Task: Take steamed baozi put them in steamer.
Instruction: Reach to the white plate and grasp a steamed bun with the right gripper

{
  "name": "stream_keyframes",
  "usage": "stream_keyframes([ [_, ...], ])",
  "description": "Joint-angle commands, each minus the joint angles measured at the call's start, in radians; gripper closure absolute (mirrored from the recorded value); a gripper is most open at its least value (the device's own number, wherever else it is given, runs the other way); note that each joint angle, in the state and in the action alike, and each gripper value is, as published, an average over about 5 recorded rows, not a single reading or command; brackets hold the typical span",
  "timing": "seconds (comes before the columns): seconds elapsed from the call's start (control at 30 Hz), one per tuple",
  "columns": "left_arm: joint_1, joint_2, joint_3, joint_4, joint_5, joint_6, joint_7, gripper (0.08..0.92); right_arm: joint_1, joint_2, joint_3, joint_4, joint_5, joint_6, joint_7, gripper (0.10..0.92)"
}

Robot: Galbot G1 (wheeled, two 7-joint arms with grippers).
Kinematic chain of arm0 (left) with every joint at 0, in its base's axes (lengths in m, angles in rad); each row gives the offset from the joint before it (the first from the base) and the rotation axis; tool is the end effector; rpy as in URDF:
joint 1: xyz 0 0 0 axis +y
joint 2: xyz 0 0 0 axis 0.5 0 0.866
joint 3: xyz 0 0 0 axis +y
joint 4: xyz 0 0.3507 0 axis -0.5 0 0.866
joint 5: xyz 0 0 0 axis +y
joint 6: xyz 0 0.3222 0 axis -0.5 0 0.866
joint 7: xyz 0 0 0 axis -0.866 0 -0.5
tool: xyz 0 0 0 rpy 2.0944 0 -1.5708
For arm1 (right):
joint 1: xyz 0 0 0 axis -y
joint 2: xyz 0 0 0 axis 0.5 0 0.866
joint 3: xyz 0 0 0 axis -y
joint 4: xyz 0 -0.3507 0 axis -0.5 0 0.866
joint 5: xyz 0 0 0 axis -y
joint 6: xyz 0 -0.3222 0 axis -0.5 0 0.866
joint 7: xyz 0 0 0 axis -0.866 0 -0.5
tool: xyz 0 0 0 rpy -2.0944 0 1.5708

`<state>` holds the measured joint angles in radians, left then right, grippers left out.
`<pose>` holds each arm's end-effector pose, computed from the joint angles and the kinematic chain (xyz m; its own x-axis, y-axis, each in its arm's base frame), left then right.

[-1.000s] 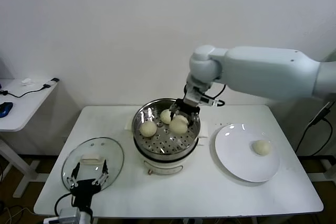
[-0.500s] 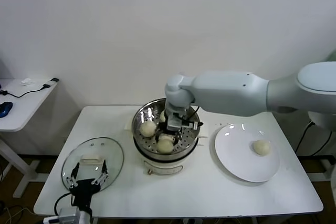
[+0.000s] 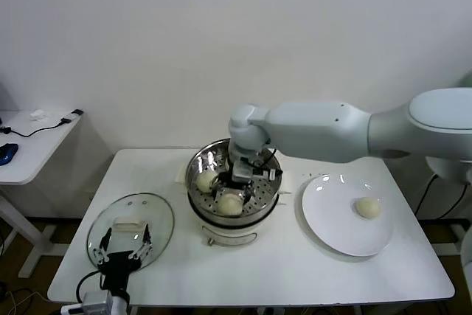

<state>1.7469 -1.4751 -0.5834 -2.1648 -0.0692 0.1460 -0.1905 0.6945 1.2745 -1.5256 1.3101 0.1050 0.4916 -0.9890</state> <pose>0.0957 0.0322 -0.3002 -0.9533 -0.1913 0.2338 -0.1751 0.9806 0.0887 0.5127 0.1377 -0.0570 -0.0038 -0.1802 0.9836 -0.1296 -0.9752 -0.1792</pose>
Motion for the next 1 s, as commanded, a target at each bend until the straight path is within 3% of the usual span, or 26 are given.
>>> stream_keyframes([
  [0.03, 0.002, 0.0, 0.003, -0.003, 0.003, -0.004, 0.001, 0.177, 0.171, -0.172, -0.03, -0.066, 0.19, 0.015, -0.101, 0.203],
  [0.13, 0.0, 0.002, 0.004, -0.003, 0.004, -0.006, 0.001, 0.177, 0.207, -0.275, -0.064, -0.135, 0.241, -0.05, -0.131, 0.203],
  [0.23, -0.002, 0.004, 0.004, -0.004, 0.004, -0.008, 0.001, 0.177, 0.25, -0.39, -0.141, -0.168, 0.282, -0.231, -0.159, 0.203],
  [0.37, -0.005, 0.005, 0.003, -0.006, 0.003, -0.009, 0.004, 0.177, 0.258, -0.555, -0.243, -0.143, 0.304, -0.438, -0.166, 0.203],
  [0.53, -0.008, 0.004, -0.003, 0.0, 0.002, -0.008, 0.005, 0.177, 0.118, -0.706, -0.235, -0.103, 0.273, -0.557, -0.116, 0.203],
  [1.0, -0.009, -0.004, -0.005, 0.009, 0.004, -0.004, 0.007, 0.177, -0.358, -0.72, 0.149, -0.238, 0.132, -0.653, -0.01, 0.203],
])
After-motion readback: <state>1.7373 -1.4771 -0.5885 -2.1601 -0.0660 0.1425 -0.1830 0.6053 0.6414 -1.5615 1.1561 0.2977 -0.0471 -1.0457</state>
